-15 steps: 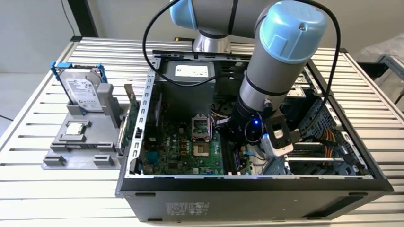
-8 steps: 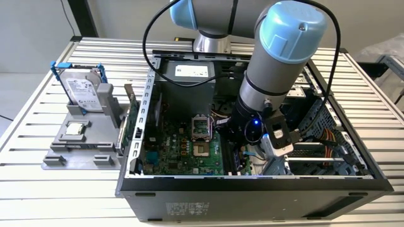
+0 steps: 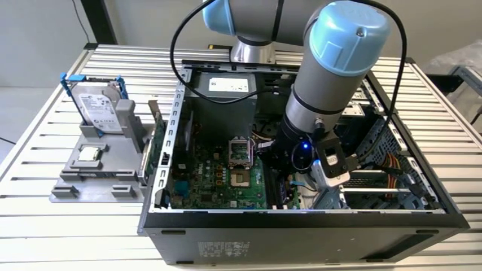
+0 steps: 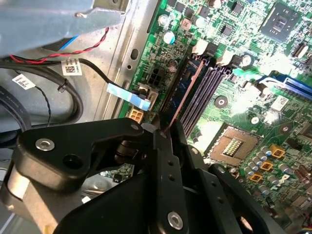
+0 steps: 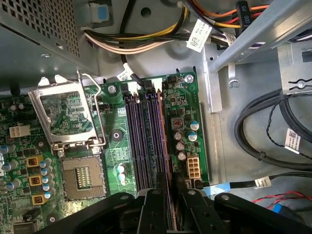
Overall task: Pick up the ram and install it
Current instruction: 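Insert the ram into the slot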
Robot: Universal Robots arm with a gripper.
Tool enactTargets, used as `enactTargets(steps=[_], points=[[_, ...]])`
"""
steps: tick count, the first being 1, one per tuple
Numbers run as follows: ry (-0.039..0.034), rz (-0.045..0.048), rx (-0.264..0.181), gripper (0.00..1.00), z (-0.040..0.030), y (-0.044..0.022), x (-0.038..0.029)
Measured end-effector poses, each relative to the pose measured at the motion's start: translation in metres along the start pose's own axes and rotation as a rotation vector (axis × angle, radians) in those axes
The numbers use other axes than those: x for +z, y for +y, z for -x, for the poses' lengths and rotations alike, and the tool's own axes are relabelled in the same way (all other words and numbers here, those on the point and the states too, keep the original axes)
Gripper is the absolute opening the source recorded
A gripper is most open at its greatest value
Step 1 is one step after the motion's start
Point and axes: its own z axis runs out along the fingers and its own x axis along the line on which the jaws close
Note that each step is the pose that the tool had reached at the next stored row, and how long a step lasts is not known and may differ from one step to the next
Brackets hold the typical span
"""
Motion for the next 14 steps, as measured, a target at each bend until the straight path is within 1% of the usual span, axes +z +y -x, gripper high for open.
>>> enactTargets(steps=[3, 5, 10, 14], points=[[-0.0002, 0.0001, 0.000, 0.00, 0.0001, 0.0000, 0.0000], [-0.0006, -0.0018, 0.000, 0.00, 0.0001, 0.0001, -0.0006], [-0.0007, -0.0024, 0.000, 0.00, -0.0003, 0.0002, -0.0082], [-0.0007, -0.0021, 0.000, 0.00, -0.0003, 0.0002, -0.0083]])
